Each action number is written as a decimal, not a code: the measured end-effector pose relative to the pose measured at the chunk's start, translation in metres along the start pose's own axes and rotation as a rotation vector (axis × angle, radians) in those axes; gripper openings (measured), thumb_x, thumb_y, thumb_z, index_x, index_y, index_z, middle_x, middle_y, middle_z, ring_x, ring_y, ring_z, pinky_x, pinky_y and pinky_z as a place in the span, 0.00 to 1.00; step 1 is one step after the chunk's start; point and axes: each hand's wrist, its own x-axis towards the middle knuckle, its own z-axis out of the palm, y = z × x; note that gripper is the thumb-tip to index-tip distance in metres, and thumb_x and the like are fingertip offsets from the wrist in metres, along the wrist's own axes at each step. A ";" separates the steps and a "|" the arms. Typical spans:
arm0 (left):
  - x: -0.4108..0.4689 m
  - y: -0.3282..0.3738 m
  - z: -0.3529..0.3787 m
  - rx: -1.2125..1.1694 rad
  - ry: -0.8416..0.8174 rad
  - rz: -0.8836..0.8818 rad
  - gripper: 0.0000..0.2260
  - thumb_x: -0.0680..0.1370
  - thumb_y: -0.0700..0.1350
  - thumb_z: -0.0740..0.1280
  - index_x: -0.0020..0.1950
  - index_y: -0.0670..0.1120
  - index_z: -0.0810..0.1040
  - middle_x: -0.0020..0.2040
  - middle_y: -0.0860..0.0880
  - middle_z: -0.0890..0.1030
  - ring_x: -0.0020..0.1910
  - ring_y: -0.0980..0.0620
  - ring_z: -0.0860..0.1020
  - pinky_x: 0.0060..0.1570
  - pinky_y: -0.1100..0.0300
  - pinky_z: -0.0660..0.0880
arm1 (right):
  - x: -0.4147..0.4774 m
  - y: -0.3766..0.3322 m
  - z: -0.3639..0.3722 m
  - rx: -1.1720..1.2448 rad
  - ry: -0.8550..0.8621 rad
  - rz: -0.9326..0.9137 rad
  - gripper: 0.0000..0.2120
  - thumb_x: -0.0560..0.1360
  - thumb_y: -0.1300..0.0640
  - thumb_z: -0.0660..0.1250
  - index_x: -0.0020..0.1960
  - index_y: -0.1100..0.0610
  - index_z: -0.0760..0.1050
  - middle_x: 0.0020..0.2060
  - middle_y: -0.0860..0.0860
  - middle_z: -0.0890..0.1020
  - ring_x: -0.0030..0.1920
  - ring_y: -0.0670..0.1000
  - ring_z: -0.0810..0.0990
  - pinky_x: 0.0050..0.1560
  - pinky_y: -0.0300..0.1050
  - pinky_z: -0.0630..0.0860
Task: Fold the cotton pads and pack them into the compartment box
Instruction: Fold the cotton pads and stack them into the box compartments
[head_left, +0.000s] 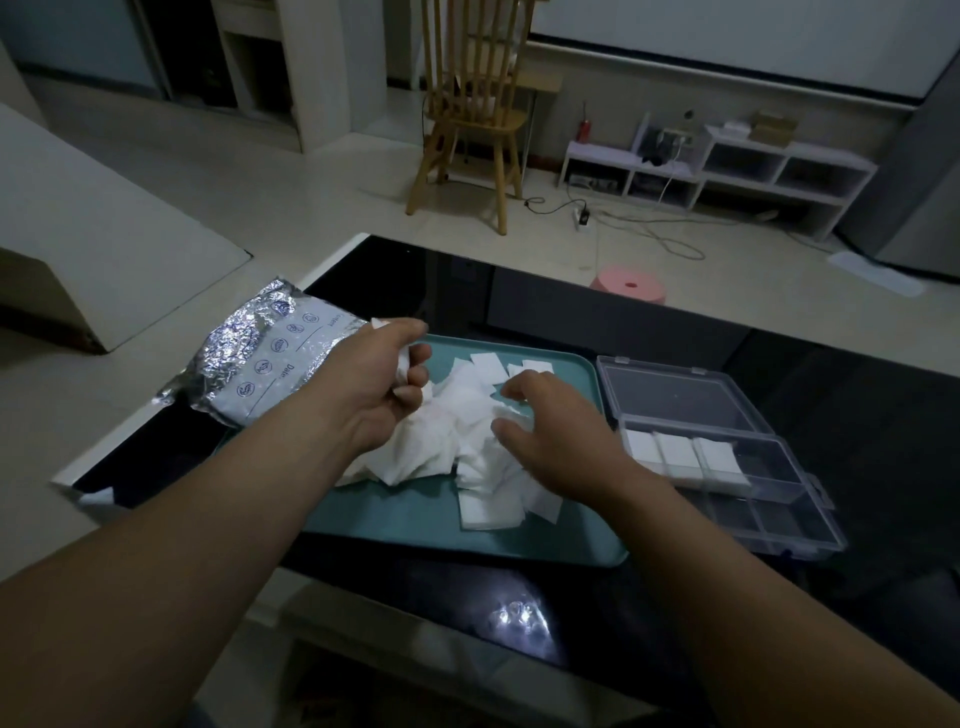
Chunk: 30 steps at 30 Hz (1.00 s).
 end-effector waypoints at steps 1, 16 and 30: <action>0.002 0.001 -0.001 -0.002 0.001 0.017 0.04 0.82 0.42 0.68 0.55 0.49 0.76 0.37 0.48 0.76 0.26 0.56 0.69 0.19 0.67 0.60 | 0.002 -0.003 0.003 0.006 0.015 -0.010 0.18 0.80 0.45 0.67 0.67 0.48 0.73 0.63 0.45 0.78 0.64 0.50 0.76 0.66 0.58 0.73; -0.008 0.017 -0.015 -0.051 0.004 0.043 0.06 0.82 0.42 0.68 0.58 0.46 0.75 0.36 0.49 0.77 0.27 0.55 0.73 0.23 0.67 0.66 | 0.006 -0.069 0.033 -0.307 -0.110 -0.415 0.20 0.79 0.45 0.67 0.70 0.42 0.76 0.65 0.46 0.77 0.66 0.54 0.71 0.62 0.54 0.64; -0.010 0.030 -0.019 -0.051 0.017 0.118 0.04 0.82 0.41 0.67 0.56 0.47 0.76 0.38 0.48 0.76 0.27 0.55 0.73 0.23 0.67 0.65 | 0.011 -0.063 0.021 -0.092 0.184 -0.315 0.11 0.83 0.48 0.62 0.55 0.48 0.83 0.50 0.46 0.83 0.54 0.53 0.78 0.54 0.55 0.73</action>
